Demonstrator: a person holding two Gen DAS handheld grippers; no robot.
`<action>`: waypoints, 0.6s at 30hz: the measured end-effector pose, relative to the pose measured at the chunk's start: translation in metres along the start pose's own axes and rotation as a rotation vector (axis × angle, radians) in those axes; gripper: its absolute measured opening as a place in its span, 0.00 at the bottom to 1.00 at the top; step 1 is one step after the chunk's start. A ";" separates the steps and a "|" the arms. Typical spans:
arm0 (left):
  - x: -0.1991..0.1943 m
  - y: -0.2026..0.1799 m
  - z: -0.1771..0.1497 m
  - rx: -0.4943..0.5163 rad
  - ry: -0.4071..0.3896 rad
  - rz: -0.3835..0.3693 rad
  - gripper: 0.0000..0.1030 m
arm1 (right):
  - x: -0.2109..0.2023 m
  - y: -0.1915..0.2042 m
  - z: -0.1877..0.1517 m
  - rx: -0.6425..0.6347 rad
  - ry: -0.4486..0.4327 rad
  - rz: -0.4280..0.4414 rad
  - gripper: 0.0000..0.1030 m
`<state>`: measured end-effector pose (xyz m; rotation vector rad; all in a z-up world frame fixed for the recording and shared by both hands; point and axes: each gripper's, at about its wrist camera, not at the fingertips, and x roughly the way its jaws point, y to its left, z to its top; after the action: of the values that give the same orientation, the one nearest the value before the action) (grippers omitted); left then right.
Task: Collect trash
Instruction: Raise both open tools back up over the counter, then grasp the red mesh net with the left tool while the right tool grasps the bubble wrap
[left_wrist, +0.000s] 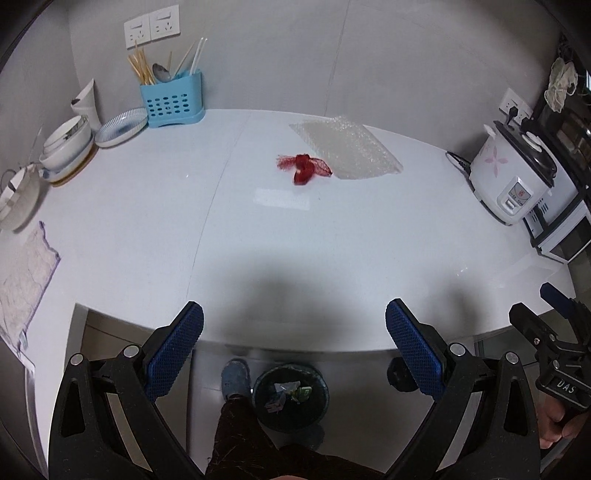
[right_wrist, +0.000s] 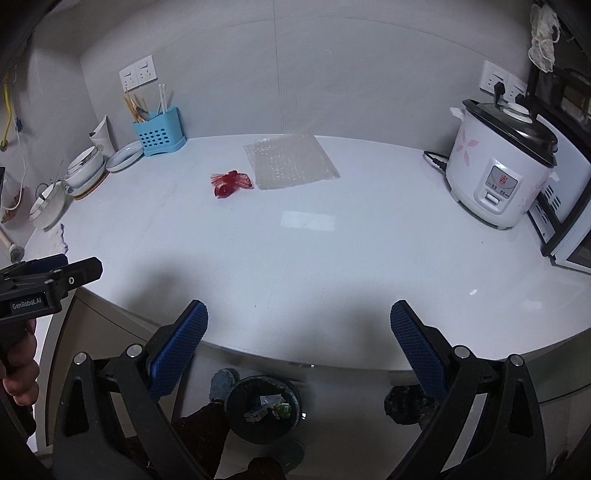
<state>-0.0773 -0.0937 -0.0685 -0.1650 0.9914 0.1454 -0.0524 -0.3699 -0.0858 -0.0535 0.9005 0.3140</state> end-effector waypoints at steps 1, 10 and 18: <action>0.003 0.001 0.007 0.002 -0.001 0.001 0.94 | 0.002 -0.001 0.005 0.005 -0.004 -0.010 0.92; 0.069 0.010 0.094 0.083 0.007 -0.030 0.94 | 0.050 0.001 0.056 0.091 0.017 -0.103 0.92; 0.145 0.020 0.157 0.150 0.073 -0.093 0.94 | 0.104 0.007 0.112 0.146 0.069 -0.150 0.92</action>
<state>0.1258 -0.0355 -0.1076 -0.0792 1.0609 -0.0205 0.0907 -0.3181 -0.0962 0.0032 0.9798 0.1069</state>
